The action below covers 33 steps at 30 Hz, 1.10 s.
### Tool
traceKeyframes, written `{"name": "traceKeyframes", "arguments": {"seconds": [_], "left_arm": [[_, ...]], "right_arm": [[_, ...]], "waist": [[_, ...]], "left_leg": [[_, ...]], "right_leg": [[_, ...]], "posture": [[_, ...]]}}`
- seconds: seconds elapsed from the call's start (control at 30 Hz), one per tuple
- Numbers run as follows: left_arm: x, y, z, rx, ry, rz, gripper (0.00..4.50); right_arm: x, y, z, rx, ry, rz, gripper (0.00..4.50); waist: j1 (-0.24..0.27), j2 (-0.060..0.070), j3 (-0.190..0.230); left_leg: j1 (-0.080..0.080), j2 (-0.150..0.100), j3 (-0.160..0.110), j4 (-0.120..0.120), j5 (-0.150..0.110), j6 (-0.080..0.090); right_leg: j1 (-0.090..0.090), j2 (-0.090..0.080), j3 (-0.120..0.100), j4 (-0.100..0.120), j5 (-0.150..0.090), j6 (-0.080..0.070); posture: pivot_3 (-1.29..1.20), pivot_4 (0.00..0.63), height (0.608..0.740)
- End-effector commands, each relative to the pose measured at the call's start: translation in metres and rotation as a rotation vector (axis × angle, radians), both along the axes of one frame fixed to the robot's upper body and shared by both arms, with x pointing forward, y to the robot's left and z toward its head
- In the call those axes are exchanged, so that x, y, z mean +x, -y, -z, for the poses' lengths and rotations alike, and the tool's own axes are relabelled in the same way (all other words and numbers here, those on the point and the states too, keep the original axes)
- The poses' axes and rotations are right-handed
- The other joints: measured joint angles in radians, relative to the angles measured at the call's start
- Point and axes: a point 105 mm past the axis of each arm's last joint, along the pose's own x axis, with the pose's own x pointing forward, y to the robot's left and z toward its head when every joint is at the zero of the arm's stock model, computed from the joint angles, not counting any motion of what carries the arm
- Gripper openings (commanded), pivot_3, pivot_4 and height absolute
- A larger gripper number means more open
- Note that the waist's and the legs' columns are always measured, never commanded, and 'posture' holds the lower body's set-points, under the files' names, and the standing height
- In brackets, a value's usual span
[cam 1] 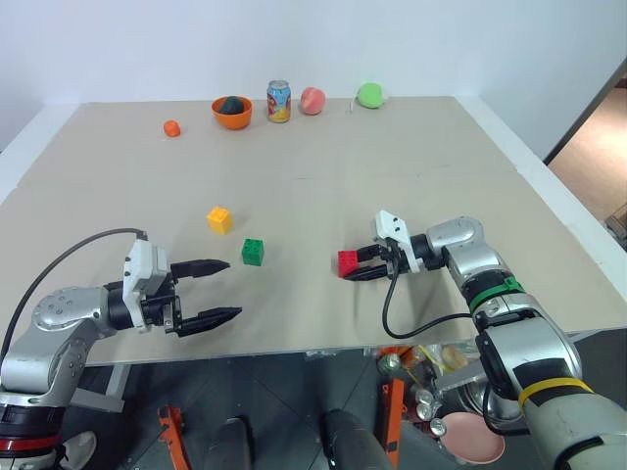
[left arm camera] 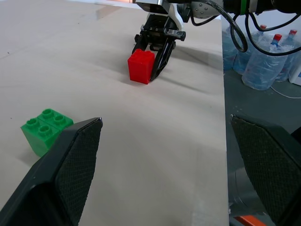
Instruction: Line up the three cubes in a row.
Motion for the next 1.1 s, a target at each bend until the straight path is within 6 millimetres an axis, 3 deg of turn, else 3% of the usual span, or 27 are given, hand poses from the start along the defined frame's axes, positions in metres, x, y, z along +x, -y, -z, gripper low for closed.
{"name": "traceKeyframes", "arguments": {"seconds": [0.03, 0.1, 0.17, 0.37, 0.4, 0.63, 0.87, 1.0, 1.1], "left_arm": [[-0.002, -0.001, -0.012, -0.001, 0.045, 0.001, 4.50], [-0.001, -0.001, -0.013, -0.001, 0.046, 0.003, 4.50], [0.000, -0.001, -0.013, 0.000, 0.048, 0.004, 4.50], [0.003, 0.001, -0.012, -0.003, 0.049, 0.005, 4.50], [0.003, 0.001, -0.011, -0.004, 0.048, 0.004, 4.50], [0.003, -0.005, -0.005, 0.003, 0.017, -0.028, 4.50], [0.006, -0.032, 0.020, 0.079, -0.038, -0.135, 4.50], [0.012, -0.038, 0.033, 0.098, -0.043, -0.203, 4.50], [0.019, -0.038, 0.039, 0.102, -0.036, -0.234, 4.50]], "right_arm": [[-0.001, -0.002, -0.004, -0.030, 0.034, -0.045, 1.23], [-0.002, -0.002, 0.000, -0.048, 0.036, -0.053, 1.23], [-0.002, -0.001, 0.003, -0.065, 0.051, -0.052, 2.27], [0.000, 0.000, 0.005, -0.083, 0.068, -0.044, 4.31], [0.000, 0.001, 0.004, -0.084, 0.068, -0.043, 4.46], [-0.001, 0.015, -0.014, -0.130, 0.091, -0.075, 4.46], [-0.009, 0.043, -0.066, -0.154, 0.191, -0.097, 4.46], [-0.006, 0.052, -0.103, -0.031, 0.259, -0.007, 4.46], [-0.013, 0.046, -0.120, 0.091, 0.263, 0.004, 4.46]], "waist": [[0.000, 0.000, 0.000], [0.000, 0.000, 0.000], [0.000, 0.000, 0.000], [0.000, 0.000, 0.000], [0.000, 0.000, 0.000], [0.001, 0.000, 0.000], [0.004, 0.001, 0.001], [0.001, 0.002, 0.001], [0.002, 0.002, 0.001]], "left_leg": [[0.000, 0.000, 0.000, 0.000, 0.000, 0.000], [0.000, 0.000, 0.000, 0.000, 0.000, 0.000], [0.000, 0.000, 0.000, 0.000, 0.000, 0.000], [0.000, 0.000, 0.000, 0.000, 0.000, 0.000], [0.000, 0.000, 0.000, -0.001, 0.000, 0.000], [0.000, 0.000, -0.001, -0.001, 0.000, 0.000], [0.000, 0.000, 0.000, -0.001, 0.000, 0.000], [0.001, 0.000, 0.001, -0.001, 0.000, 0.000], [0.001, 0.000, 0.001, -0.001, 0.000, 0.000]], "right_leg": [[0.000, 0.000, 0.000, 0.000, 0.000, 0.000], [0.000, 0.000, 0.000, 0.000, 0.000, 0.000], [0.000, 0.000, 0.000, 0.000, 0.000, 0.000], [0.000, 0.000, 0.000, 0.000, -0.001, 0.000], [0.000, 0.000, 0.000, 0.000, -0.001, 0.000], [0.000, 0.000, 0.000, 0.000, -0.002, 0.000], [0.000, 0.000, 0.000, 0.001, -0.002, 0.000], [-0.001, 0.000, 0.000, 0.001, -0.001, -0.002], [-0.001, 0.000, 0.000, 0.001, -0.001, -0.002]], "posture": [[0.00, 0.150, 0.740], [0.00, 0.150, 0.740], [0.00, 0.150, 0.740], [0.00, 0.150, 0.740], [0.00, 0.150, 0.740], [0.00, 0.150, 0.740], [0.00, 0.150, 0.740], [0.00, 0.150, 0.740], [0.00, 0.150, 0.740]]}}
